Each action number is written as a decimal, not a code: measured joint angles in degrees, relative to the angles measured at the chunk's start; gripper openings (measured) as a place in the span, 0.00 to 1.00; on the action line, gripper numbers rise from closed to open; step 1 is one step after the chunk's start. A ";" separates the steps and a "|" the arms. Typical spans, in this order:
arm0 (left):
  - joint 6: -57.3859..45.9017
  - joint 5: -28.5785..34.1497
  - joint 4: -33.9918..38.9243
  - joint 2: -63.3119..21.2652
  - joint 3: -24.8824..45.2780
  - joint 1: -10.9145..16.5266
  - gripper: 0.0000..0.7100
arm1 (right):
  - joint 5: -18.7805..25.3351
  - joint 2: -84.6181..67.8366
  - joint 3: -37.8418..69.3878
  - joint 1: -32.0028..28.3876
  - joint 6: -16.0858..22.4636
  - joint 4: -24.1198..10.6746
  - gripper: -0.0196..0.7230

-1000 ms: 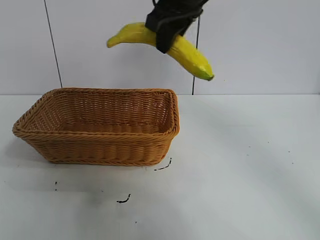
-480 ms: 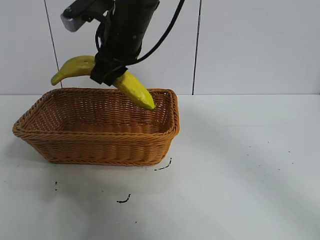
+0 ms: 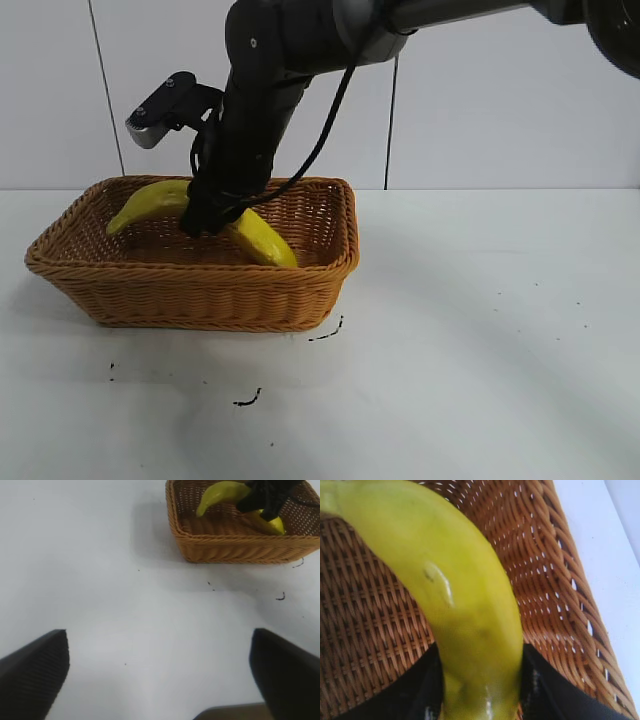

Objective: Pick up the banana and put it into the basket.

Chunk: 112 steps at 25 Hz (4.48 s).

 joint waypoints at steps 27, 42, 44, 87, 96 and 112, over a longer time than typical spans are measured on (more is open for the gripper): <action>0.00 0.00 0.00 0.00 0.00 0.00 0.98 | 26.47 -5.90 -13.76 -22.77 25.30 2.90 0.95; 0.00 0.00 0.00 0.00 0.00 0.00 0.98 | 29.14 -7.94 -11.03 -36.84 24.69 2.56 0.95; 0.00 0.00 0.00 0.00 0.00 0.00 0.98 | 29.14 -9.64 -8.74 -36.79 24.68 2.87 0.95; 0.00 0.00 0.00 0.00 0.00 0.00 0.98 | 17.76 -121.14 90.71 -36.79 24.28 3.51 0.95; 0.00 0.00 0.00 0.00 0.00 0.00 0.98 | 17.77 -135.44 90.77 -36.79 24.28 3.51 0.95; 0.00 0.00 0.00 0.00 0.00 0.00 0.98 | 17.74 -139.30 90.77 -36.79 24.28 3.51 0.95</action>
